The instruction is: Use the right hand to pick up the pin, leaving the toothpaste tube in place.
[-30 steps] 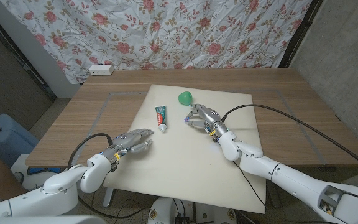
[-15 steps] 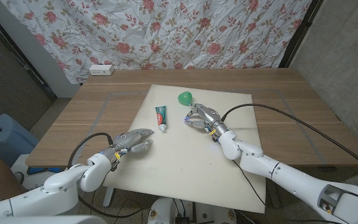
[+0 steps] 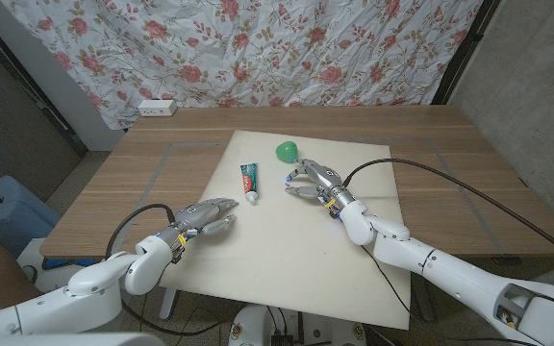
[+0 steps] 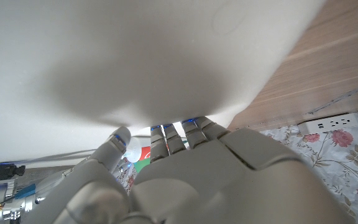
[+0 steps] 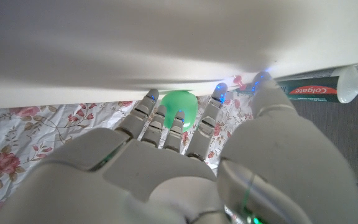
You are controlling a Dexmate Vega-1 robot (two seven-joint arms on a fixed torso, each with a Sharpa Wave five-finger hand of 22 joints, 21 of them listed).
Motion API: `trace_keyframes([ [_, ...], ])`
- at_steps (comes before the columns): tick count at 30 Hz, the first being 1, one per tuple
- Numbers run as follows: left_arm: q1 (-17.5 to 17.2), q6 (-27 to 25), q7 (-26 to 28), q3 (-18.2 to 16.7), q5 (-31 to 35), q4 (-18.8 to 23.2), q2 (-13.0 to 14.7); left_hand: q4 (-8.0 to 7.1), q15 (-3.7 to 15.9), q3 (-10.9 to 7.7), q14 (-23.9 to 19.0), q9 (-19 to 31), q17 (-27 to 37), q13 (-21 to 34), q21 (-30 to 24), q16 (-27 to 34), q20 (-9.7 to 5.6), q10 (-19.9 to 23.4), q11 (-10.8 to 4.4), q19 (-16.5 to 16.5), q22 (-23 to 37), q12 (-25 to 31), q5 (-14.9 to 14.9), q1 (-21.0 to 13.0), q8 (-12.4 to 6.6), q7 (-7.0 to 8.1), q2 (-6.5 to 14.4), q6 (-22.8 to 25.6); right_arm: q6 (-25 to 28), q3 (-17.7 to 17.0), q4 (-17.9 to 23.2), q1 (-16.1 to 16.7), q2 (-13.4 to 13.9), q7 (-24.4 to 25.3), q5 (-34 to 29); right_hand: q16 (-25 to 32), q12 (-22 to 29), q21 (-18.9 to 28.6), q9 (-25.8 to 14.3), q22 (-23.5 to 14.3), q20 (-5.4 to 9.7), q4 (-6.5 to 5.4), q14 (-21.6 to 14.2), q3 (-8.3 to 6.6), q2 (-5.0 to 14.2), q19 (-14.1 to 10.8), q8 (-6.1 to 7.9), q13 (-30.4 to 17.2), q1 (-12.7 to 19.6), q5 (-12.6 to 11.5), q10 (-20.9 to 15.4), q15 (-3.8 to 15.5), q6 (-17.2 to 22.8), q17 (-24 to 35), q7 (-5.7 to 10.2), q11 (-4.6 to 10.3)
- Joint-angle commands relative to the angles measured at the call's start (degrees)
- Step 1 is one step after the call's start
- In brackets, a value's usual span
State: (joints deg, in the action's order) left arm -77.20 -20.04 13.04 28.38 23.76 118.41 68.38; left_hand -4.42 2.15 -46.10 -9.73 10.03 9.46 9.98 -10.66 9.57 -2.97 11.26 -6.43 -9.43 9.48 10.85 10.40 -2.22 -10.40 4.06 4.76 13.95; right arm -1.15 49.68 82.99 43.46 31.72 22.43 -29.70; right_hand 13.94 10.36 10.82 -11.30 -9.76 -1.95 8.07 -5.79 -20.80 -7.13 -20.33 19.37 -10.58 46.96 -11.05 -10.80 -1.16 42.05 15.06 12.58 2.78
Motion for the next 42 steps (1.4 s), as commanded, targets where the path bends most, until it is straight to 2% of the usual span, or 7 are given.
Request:
trace_keyframes([
  [1, 0.3, 0.4, 0.1, 0.0, 0.3, -0.4, -0.2, -0.08, 4.32, -0.34, -0.6, 0.3, 0.1, 0.3, -0.2, 0.5, -5.67, 1.1, 0.88, -1.3, 0.1, 0.3, -0.2, -0.1, -0.24, -0.21, 4.6, 0.9, -2.7, -0.4, -0.5, -0.7, 0.9, -2.2, 1.1, -0.3, 0.0, -0.1, 0.0, -0.1, -0.11, -0.48, 0.9, 0.87, 0.01, 0.7, -1.49, -0.3, -2.0, -0.5, 1.2, -0.19, -2.8, 0.4, -0.03, -0.39],
  [2, 0.3, 0.3, 0.2, 0.0, 0.3, -0.3, -0.2, -0.08, 4.33, -0.35, -0.6, 0.3, 0.1, 0.3, -0.2, 0.5, -5.66, 1.1, 0.87, -1.3, 0.1, 0.3, -0.2, -0.1, -0.24, -0.19, 4.6, 0.9, -2.8, -0.4, -0.5, -0.7, 0.9, -2.2, 1.1, -0.4, 0.0, -0.1, 0.0, -0.1, -0.21, -0.62, 1.2, 1.13, -0.13, 0.9, -2.02, -0.3, -2.6, -0.6, 1.7, -0.33, -3.8, 0.4, -0.07, -0.51],
  [18, -1.5, 0.7, 4.4, -1.1, 0.9, -0.1, -0.8, 0.10, 4.79, -0.64, -1.4, 0.3, 0.1, 0.3, -0.4, 0.7, -5.61, 2.1, 0.64, -2.1, 0.1, 0.6, -0.2, -0.1, -0.47, 0.06, 4.6, 1.7, -3.8, -0.7, -1.1, -1.3, 0.8, -4.0, 1.4, -0.7, 0.1, -0.1, 0.1, -0.1, -0.59, -1.32, 2.3, 2.04, -0.12, 1.9, -4.16, -0.3, -5.2, -1.1, 2.9, -1.06, -7.6, 0.7, -0.07, -1.09],
  [33, -3.5, -0.6, 8.1, -3.3, 0.7, 1.3, -1.5, 0.40, 4.88, -0.95, -1.5, 0.3, 0.0, 0.3, -0.4, 0.5, -5.53, 1.7, 0.53, -2.4, 0.1, 0.4, -0.2, -0.3, -0.51, 0.37, 4.6, 2.1, -4.4, -0.8, -1.7, -1.5, 0.2, -3.8, 1.7, -0.5, 0.5, 0.0, 0.1, -0.1, -0.74, -1.70, 2.1, 2.25, 0.39, 2.1, -4.90, -0.3, -6.2, -1.3, 2.5, -0.96, -8.7, 0.8, 0.02, -1.38],
  [42, -6.1, 0.1, 12.4, -5.3, 0.3, 1.3, -2.0, -0.44, 5.00, -0.54, -1.4, 0.3, 0.4, 0.3, -0.5, 0.6, -5.61, 1.1, 0.48, -2.9, 0.2, 0.1, -0.3, 0.4, -0.19, 0.72, 4.5, 1.4, -4.4, -0.9, -1.0, -1.0, 0.1, -3.6, 1.8, -0.3, 0.8, 0.1, 0.1, -0.1, -0.75, -1.89, 1.7, 2.30, 0.82, 2.0, -5.04, -0.3, -6.8, -1.3, 1.8, -0.89, -8.7, 0.9, 0.02, -1.35],
])
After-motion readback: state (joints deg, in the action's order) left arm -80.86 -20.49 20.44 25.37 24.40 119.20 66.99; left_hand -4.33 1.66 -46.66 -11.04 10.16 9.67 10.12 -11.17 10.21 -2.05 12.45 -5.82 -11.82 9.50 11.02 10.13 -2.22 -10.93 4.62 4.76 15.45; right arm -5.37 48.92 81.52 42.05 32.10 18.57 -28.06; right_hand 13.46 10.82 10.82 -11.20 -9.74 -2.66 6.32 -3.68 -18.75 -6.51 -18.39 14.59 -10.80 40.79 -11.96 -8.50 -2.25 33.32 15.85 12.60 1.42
